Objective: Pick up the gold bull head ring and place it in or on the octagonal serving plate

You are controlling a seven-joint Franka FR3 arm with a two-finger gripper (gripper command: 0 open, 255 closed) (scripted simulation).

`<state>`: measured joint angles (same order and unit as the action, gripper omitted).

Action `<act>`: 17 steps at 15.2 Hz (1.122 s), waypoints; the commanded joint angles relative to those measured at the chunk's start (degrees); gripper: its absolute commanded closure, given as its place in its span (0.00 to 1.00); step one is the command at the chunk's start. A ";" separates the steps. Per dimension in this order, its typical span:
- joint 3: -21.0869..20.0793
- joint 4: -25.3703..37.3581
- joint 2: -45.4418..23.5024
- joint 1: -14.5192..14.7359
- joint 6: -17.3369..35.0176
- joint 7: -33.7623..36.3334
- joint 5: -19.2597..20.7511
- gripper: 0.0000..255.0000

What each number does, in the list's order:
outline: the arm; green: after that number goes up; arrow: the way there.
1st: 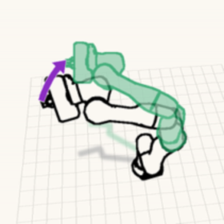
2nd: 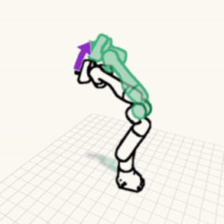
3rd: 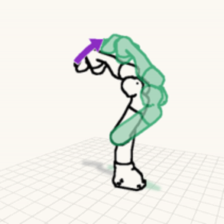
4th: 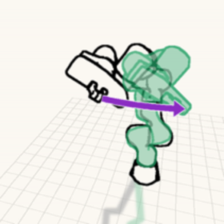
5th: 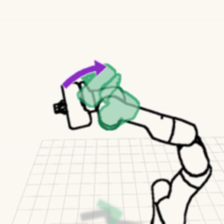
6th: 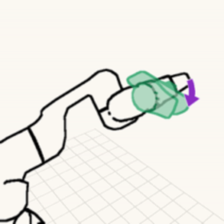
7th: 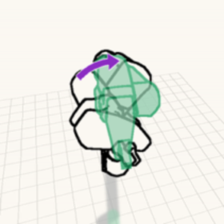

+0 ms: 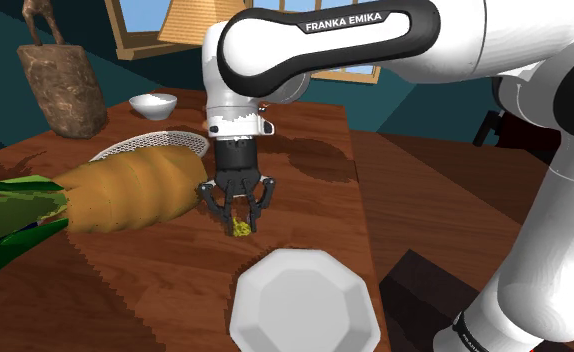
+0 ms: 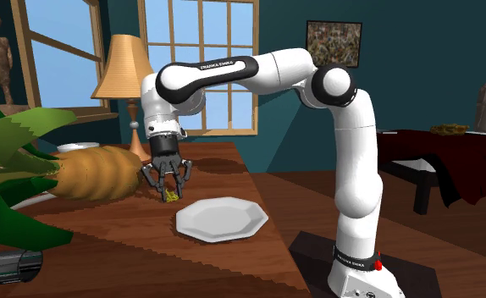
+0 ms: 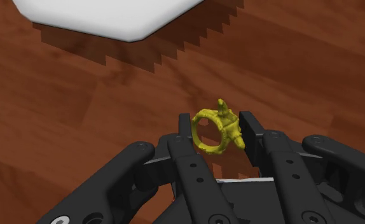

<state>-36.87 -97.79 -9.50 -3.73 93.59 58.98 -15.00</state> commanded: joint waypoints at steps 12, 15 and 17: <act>-0.20 6.39 0.06 0.06 -6.58 1.91 -0.30 1.00; -0.27 8.94 -0.20 0.17 -8.78 2.69 -0.21 1.00; -0.33 10.74 -0.47 0.27 -10.27 3.26 -0.12 1.00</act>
<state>-37.20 -87.51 -10.17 -3.39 83.97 62.13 -14.99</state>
